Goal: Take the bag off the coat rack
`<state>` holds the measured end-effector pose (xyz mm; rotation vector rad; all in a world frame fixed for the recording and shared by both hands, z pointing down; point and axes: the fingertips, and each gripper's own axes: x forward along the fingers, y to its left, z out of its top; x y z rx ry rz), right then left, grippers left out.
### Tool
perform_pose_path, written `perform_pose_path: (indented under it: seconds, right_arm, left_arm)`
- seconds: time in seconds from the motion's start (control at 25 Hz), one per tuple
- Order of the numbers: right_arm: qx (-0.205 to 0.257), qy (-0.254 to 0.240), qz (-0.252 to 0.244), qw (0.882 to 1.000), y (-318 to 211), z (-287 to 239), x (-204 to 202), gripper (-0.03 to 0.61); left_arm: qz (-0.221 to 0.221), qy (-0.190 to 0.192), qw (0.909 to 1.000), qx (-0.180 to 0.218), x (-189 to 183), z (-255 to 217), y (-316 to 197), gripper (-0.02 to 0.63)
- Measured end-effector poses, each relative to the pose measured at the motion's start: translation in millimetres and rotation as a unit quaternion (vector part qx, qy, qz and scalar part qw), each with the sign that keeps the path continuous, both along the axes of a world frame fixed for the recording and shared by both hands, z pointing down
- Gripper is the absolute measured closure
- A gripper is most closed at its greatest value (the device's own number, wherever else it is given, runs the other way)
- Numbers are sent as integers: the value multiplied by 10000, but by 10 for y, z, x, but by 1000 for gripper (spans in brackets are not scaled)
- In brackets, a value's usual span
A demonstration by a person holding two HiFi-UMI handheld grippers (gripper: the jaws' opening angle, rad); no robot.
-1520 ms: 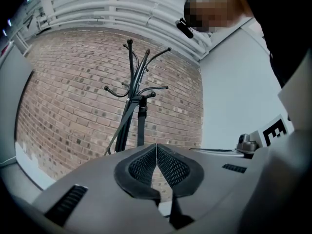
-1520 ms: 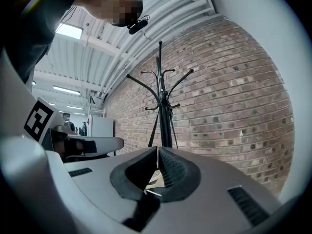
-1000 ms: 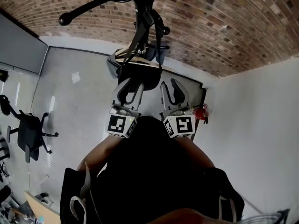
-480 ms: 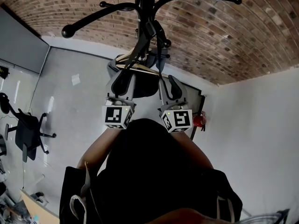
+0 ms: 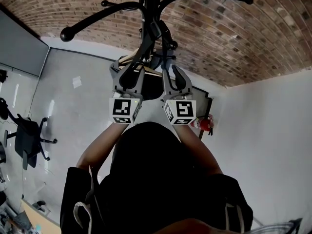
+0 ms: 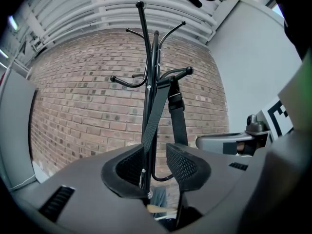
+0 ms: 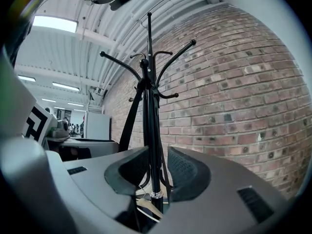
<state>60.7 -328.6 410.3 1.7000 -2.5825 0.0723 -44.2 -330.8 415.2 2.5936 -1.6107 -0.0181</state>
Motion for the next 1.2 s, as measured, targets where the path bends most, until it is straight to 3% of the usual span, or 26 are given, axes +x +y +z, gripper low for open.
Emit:
perform_pose_path:
  seconds: [0.32, 0.6, 0.96, 1.08, 1.2]
  right_arm:
    - [-2, 108, -13, 9999, -251, -26, -67, 460]
    - [-317, 122, 12, 9994, -467, 81, -124, 460]
    - [-393, 291, 108, 9987, -642, 152, -156, 463]
    - [-333, 295, 165, 9989, -658, 108, -112, 540]
    - [-307, 283, 202, 9989, -642, 93, -81, 554]
  left_arm:
    - [-245, 151, 9996, -80, -91, -25, -233, 479]
    - [-186, -80, 9998, 27, 24, 1, -365, 480]
    - [-236, 144, 9995, -152, 10, -54, -594, 480]
    - [-299, -2, 9995, -27, 13, -109, -595, 534]
    - [-334, -81, 9994, 26, 9, -120, -565, 578]
